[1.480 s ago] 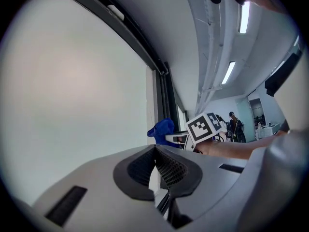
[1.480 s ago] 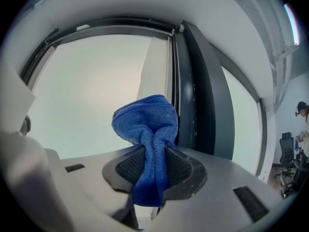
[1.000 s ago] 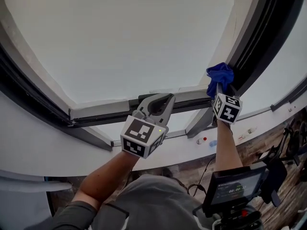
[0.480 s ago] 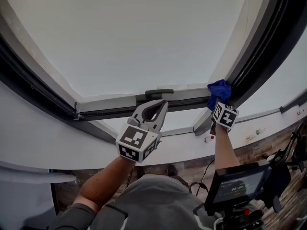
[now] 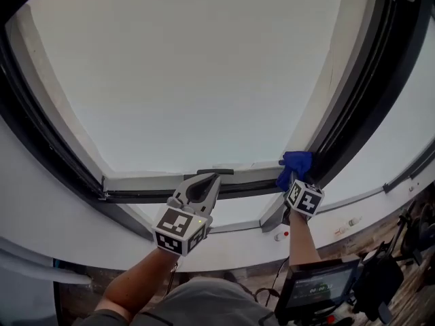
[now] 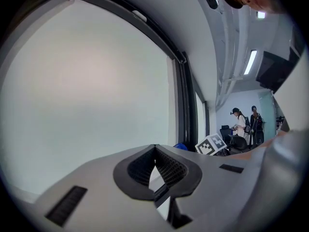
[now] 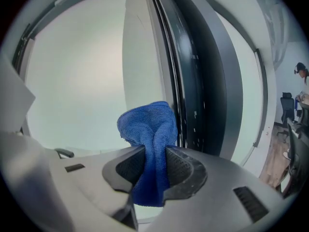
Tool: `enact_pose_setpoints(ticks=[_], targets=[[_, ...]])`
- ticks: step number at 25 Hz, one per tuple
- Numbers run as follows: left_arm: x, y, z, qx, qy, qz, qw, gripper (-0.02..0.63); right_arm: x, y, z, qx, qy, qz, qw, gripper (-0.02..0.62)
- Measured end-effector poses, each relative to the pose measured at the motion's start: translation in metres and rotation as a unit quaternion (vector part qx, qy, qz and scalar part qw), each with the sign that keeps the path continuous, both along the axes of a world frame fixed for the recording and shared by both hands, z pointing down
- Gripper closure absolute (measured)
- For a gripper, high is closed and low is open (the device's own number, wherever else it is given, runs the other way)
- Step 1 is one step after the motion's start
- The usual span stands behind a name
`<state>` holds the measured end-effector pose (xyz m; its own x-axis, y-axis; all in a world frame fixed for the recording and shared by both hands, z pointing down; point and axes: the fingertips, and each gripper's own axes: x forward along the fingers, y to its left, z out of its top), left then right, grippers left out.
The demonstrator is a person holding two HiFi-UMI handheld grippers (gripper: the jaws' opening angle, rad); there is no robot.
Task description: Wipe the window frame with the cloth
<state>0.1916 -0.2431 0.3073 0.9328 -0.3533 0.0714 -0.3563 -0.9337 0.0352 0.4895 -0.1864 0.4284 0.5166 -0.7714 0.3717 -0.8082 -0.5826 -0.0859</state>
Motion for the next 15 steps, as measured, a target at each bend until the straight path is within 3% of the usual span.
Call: enact_pose_setpoints(ticks=[4,8,15], targets=[[0.002,-0.012,-0.039,0.019,0.018,-0.012,0.9996,0.598,-0.018,-0.012,-0.093,0.080,0.030,-0.038,0.996,0.472],[0.007,-0.027,-0.098,0.038,0.052,-0.027,0.9975,0.598,-0.027,-0.025,-0.204,0.164,0.065,-0.069,0.982,0.472],[0.024,-0.028,-0.198,0.079,0.092,-0.017,0.9924,0.598,-0.024,-0.026,-0.361,0.249,0.134,-0.091,0.955,0.472]])
